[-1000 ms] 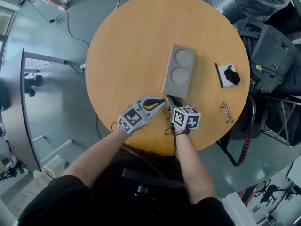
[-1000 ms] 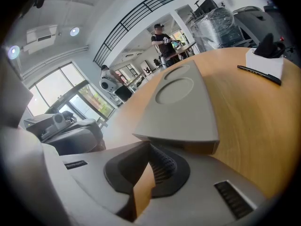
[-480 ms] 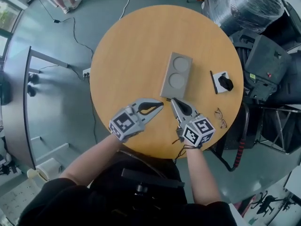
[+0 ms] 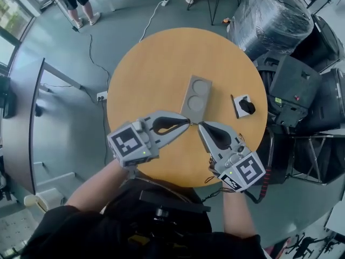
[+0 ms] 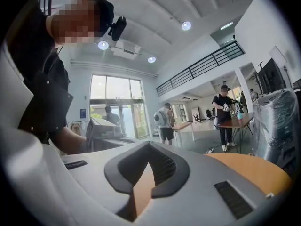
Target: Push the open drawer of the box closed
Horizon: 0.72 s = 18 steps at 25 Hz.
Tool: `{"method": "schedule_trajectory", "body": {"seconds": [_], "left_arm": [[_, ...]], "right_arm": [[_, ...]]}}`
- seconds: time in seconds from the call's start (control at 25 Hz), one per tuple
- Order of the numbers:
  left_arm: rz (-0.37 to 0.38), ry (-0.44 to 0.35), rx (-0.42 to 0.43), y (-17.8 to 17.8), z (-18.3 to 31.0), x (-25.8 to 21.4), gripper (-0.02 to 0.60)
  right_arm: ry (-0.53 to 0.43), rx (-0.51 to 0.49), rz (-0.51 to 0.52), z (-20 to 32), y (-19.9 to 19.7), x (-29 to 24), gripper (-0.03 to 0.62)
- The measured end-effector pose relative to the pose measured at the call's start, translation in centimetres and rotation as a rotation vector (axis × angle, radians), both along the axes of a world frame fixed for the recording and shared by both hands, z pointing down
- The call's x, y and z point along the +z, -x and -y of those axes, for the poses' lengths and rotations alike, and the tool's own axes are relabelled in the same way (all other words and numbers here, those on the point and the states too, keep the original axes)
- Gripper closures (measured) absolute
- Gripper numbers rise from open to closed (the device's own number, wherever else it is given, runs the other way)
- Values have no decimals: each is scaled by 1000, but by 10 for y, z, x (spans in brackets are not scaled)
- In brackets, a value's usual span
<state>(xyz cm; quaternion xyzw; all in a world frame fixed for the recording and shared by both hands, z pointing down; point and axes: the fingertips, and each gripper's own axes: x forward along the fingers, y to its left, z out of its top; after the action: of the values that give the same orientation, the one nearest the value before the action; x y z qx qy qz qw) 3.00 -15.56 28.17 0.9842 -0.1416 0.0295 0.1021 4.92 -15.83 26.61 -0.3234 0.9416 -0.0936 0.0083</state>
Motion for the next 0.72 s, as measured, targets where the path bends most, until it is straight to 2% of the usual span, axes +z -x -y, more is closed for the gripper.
{"method": "schedule_trajectory", "body": {"seconds": [0.12, 0.32, 0.52, 0.72], "left_arm": [[-21, -35, 3, -3, -16, -40, 554], [-26, -60, 7, -7, -42, -76, 554], [-23, -89, 7, -10, -53, -88, 554], [-18, -85, 10, -10, -57, -86, 554]], "right_arm": [[-26, -16, 21, -18, -6, -40, 573], [-105, -35, -69, -41, -7, -69, 574], [-119, -40, -56, -54, -12, -79, 574], [-115, -45, -51, -58, -10, -81, 574]]}}
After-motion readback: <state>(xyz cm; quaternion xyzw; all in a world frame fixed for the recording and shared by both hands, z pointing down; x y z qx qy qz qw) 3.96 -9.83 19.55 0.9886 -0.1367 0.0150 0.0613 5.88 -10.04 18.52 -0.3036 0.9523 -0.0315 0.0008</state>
